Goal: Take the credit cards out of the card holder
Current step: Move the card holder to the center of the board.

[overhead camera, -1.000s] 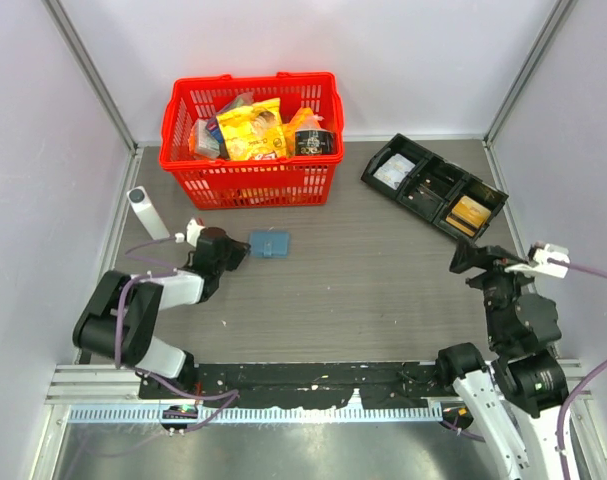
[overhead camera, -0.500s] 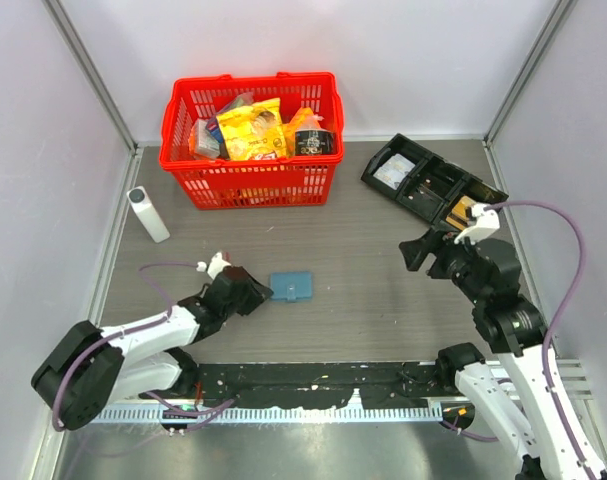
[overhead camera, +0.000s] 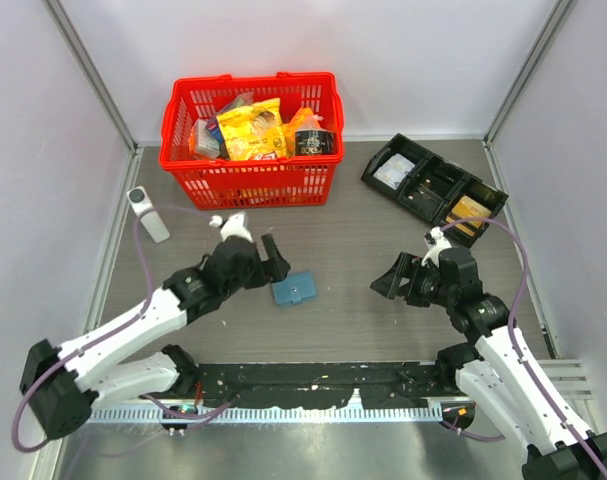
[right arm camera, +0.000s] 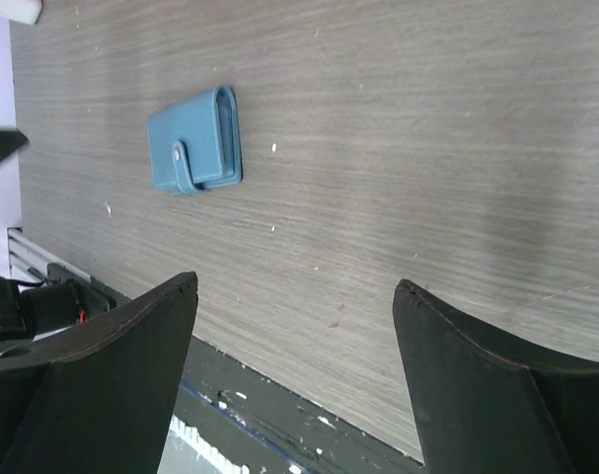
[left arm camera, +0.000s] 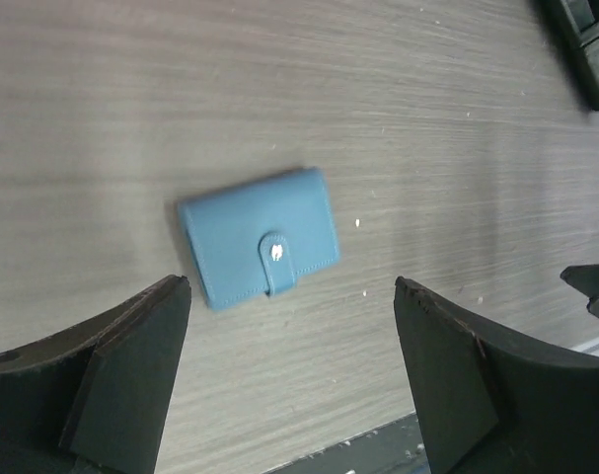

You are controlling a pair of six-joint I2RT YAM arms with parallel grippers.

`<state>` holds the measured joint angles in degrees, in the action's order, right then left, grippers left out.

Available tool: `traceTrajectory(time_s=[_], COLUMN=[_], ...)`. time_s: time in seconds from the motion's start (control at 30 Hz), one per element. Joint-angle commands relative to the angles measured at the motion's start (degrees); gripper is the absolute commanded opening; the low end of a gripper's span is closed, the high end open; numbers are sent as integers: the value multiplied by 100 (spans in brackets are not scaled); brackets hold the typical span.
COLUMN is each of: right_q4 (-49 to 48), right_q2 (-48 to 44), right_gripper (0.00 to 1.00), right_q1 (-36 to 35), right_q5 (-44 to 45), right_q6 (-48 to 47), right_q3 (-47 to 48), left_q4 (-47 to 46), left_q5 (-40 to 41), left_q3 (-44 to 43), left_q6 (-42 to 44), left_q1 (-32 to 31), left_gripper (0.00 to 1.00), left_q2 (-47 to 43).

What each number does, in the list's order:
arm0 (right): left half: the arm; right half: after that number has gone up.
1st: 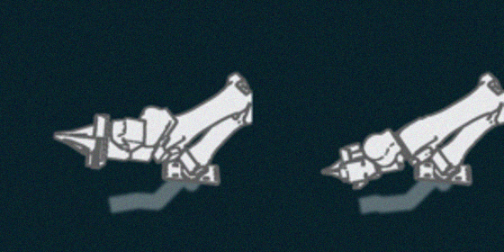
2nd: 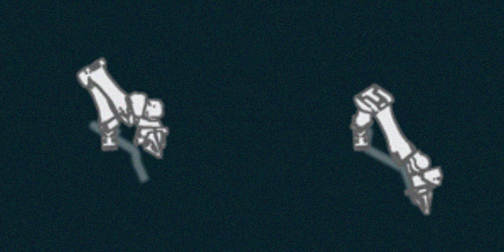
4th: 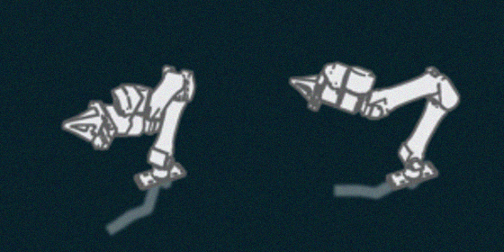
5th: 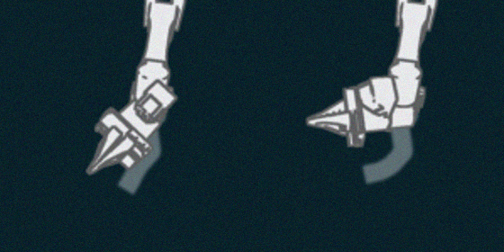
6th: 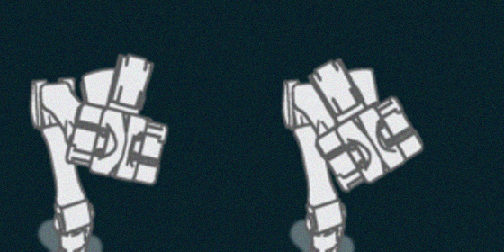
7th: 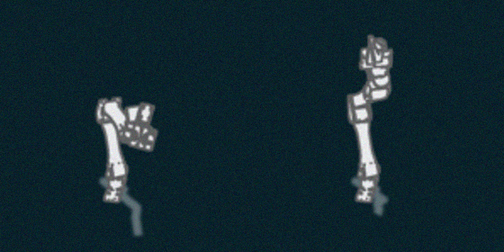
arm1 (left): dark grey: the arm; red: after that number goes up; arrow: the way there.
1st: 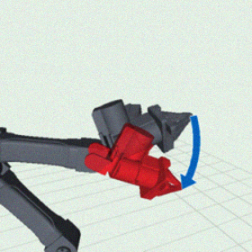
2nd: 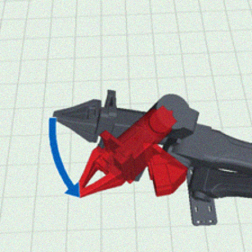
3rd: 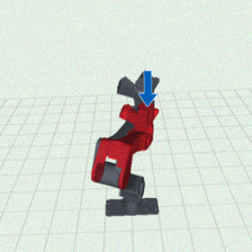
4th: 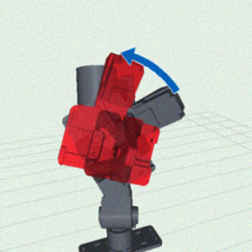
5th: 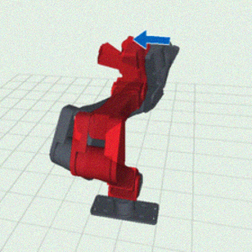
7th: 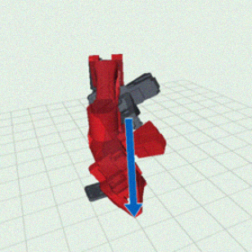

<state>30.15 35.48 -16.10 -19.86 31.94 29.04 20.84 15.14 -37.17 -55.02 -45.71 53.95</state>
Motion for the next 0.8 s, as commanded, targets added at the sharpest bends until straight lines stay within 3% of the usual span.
traceTrajectory(time_s=[0.0, 0.17, 0.3, 0.43, 0.77], right_q4=[-580, -888, -1388, -1924, -3400], right_q2=[-130, 142, 555, 1118, 2770], right_gripper=[84, 83, 83, 83, 78], right_q1=[-261, -692, -1132, -1606, -3029], right_q5=[-80, 297, 631, 886, 1686], right_q6=[611, 901, 1068, 1253, 1771], right_q3=[-231, -399, -434, -434, -223], left_q4=[473, 781, 606, 439, -413], left_q5=[-334, -555, -1020, -1872, -2849], left_q3=[-1036, -1995, -2189, -2146, -1083], left_q6=[2081, 2838, 2919, 2892, 2146], left_q1=[89, 229, 633, 994, 1038], left_gripper=[86, 86, 84, 80, 76], left_q2=[1202, 2740, 3322, 3666, 3491])
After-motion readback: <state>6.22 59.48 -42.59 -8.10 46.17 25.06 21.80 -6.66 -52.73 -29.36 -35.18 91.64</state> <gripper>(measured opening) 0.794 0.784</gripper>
